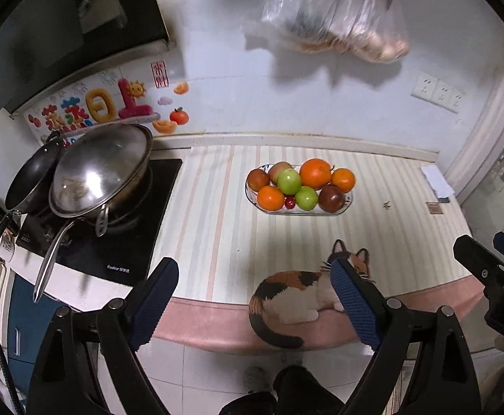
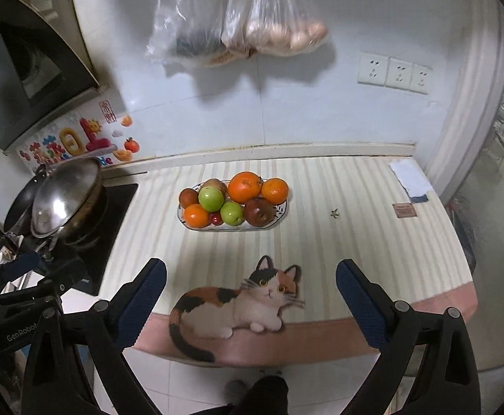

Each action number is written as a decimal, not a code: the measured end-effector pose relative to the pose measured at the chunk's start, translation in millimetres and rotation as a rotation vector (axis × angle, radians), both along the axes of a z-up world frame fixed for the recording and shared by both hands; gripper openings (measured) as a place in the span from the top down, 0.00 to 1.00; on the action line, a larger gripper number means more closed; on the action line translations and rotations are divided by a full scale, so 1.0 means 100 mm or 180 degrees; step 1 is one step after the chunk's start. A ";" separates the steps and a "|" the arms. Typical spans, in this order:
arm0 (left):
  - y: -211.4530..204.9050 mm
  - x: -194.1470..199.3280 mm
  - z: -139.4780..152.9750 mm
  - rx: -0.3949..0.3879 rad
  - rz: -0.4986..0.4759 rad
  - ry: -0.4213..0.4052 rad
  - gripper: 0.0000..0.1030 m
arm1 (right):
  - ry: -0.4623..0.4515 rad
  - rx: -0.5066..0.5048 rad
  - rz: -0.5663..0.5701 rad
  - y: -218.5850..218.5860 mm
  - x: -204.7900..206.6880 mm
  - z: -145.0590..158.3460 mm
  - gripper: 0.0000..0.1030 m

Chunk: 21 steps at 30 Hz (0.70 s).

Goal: Organize fruits

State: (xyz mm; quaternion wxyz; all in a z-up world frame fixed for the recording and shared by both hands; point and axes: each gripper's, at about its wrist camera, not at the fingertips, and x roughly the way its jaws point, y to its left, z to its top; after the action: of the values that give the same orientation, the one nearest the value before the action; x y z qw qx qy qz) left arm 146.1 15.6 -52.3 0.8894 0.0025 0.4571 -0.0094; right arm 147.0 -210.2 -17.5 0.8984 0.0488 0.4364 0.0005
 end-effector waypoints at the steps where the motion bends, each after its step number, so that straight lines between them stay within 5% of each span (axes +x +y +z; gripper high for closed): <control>1: -0.01 -0.07 0.04 -0.0007 -0.0005 -0.0033 0.13 | -0.0039 -0.0018 -0.0007 0.01 -0.11 0.07 0.02; 11: -0.09 -0.54 0.38 -0.0076 -0.0022 -0.0275 0.13 | -0.0295 0.0000 0.0058 0.05 -0.84 0.52 0.02; 21: -0.14 -0.65 0.41 -0.0072 0.0022 -0.0328 0.13 | -0.0293 0.0037 0.0079 -0.03 -0.97 0.55 0.02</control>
State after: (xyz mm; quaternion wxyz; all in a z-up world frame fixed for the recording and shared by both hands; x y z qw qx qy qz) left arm 81.2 1.2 -11.4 0.9117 -0.0087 0.4105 -0.0113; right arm 49.6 -212.9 37.7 0.9172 0.0484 0.3952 0.0164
